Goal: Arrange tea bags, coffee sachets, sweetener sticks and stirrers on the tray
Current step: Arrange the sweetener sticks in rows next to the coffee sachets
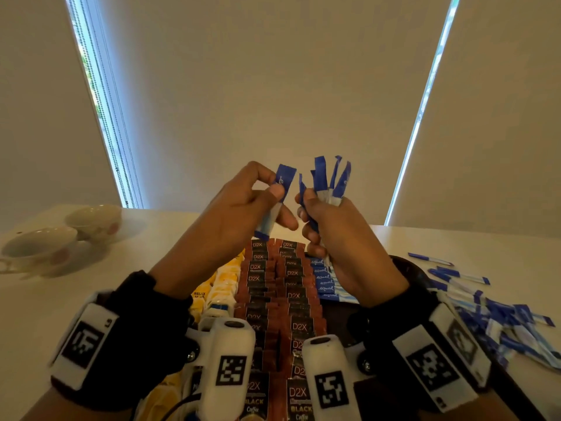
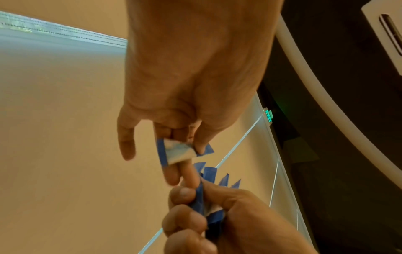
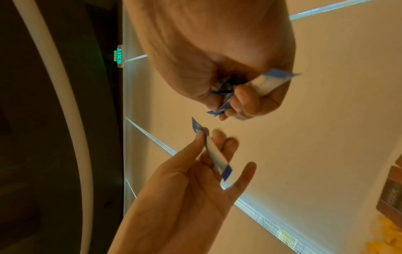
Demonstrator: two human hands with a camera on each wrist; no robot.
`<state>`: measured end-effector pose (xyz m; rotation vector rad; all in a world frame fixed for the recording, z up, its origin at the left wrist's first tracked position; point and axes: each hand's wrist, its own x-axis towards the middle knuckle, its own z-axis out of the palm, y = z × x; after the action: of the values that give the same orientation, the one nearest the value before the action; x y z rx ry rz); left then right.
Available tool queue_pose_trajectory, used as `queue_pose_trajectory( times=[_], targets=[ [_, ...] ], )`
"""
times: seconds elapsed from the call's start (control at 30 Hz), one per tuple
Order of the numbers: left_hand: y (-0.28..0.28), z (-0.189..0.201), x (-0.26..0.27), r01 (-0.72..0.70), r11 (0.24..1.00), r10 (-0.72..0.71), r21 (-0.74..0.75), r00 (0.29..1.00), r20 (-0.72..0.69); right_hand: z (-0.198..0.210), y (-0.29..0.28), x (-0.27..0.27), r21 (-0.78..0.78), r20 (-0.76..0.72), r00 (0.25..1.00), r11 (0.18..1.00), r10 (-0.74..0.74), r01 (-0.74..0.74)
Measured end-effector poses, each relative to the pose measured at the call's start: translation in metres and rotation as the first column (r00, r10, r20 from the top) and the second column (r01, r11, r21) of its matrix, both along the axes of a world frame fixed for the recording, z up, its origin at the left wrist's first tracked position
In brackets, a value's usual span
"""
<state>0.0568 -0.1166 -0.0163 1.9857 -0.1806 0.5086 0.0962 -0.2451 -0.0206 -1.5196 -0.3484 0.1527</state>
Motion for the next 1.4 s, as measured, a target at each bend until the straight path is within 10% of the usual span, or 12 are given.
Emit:
queue_pose_trajectory(
  times=[0.63,0.97,1.4],
  targets=[
    [0.003,-0.003,0.002,-0.046,0.985,0.036,-0.165,0.997,-0.063,-0.013,0.004,0.005,-0.279,0.571,0.821,0.939,-0.007,0.201],
    [0.029,0.004,0.000,-0.210,0.972,0.218,-0.108,0.974,0.067,0.007,-0.019,0.013,-0.156,0.147,0.989,0.987,-0.012,0.035],
    [0.028,0.003,0.000,-0.103,0.962,0.117,-0.255,0.992,0.038,-0.002,-0.007,0.002,-0.347,0.250,0.965,0.938,0.083,0.010]
  ],
)
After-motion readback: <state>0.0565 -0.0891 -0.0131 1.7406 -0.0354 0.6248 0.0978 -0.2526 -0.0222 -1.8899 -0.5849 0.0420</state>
